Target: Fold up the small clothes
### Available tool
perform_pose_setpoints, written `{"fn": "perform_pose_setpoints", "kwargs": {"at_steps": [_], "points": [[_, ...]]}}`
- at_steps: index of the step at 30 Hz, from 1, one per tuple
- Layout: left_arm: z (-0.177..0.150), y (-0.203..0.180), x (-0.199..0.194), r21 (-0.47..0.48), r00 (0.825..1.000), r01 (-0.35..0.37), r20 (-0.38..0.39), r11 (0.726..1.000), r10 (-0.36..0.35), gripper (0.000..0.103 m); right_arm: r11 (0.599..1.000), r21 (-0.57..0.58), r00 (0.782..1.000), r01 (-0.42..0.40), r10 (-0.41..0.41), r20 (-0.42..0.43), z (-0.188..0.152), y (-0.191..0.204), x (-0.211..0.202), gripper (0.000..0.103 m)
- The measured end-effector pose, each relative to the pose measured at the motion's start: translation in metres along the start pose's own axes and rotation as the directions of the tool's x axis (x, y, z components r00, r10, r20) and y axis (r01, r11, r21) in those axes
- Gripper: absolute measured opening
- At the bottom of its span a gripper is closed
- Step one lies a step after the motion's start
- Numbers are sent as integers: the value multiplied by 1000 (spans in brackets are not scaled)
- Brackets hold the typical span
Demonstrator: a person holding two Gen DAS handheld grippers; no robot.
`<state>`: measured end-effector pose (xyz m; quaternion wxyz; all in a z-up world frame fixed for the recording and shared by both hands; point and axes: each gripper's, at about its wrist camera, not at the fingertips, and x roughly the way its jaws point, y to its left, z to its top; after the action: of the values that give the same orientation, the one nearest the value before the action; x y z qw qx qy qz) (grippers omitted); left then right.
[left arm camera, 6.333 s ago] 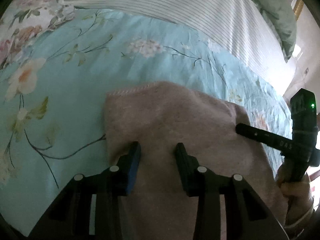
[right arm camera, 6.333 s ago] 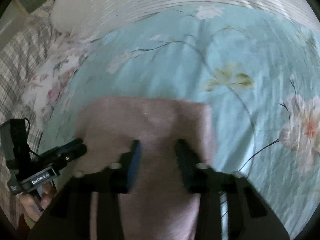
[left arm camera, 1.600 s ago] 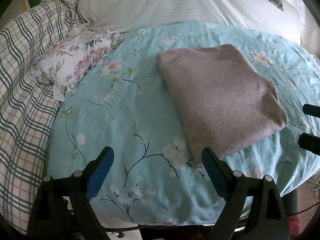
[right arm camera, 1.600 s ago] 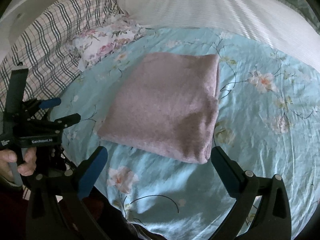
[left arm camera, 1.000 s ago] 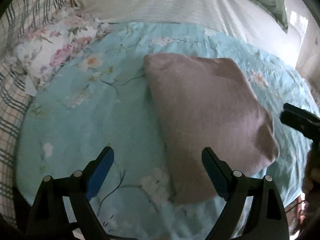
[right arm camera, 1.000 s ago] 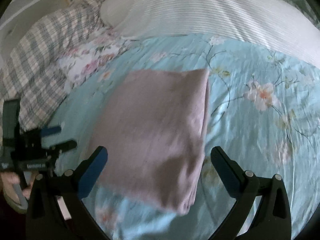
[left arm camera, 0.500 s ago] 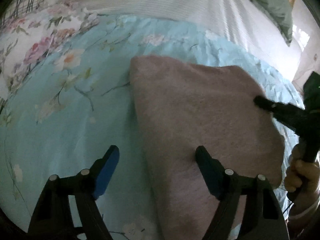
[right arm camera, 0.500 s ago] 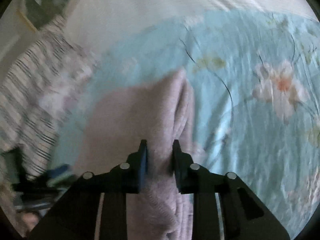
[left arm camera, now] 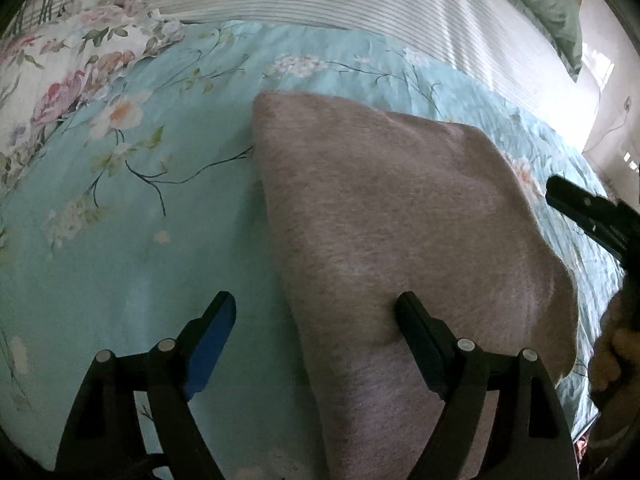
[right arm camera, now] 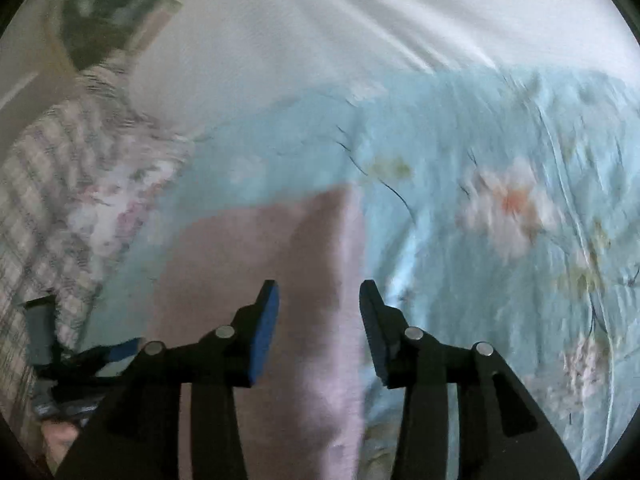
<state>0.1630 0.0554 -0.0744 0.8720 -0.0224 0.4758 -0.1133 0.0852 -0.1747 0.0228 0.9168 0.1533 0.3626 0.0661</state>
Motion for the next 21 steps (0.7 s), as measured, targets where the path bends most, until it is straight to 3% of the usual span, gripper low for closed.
{"fn": "perform_pose_setpoints", "kwargs": {"at_steps": [2, 5, 6, 9, 16, 21], "points": [[-1, 1, 1, -4, 1000, -4, 1, 1000, 4, 86, 998, -54, 998, -26, 23, -56, -7, 14, 9, 44], [0, 3, 4, 1, 1000, -1, -4, 1000, 1, 88, 991, -102, 983, 82, -98, -156, -25, 9, 44, 44], [0, 4, 4, 3, 1000, -6, -8, 1000, 6, 88, 994, -80, 981, 77, -90, -171, -29, 1, 51, 53], [-1, 3, -6, 1, 1000, -21, -2, 1000, 21, 88, 998, 60, 986, 6, 4, -166, -27, -17, 44, 57], [-24, -7, -42, 26, 997, -71, 17, 997, 70, 88, 1000, -16, 997, -17, 16, -72, -34, 9, -13, 57], [-54, -12, -62, 54, 996, -92, 8, 994, 92, 89, 996, -59, 995, -64, 59, -85, -50, 22, -45, 57]]}}
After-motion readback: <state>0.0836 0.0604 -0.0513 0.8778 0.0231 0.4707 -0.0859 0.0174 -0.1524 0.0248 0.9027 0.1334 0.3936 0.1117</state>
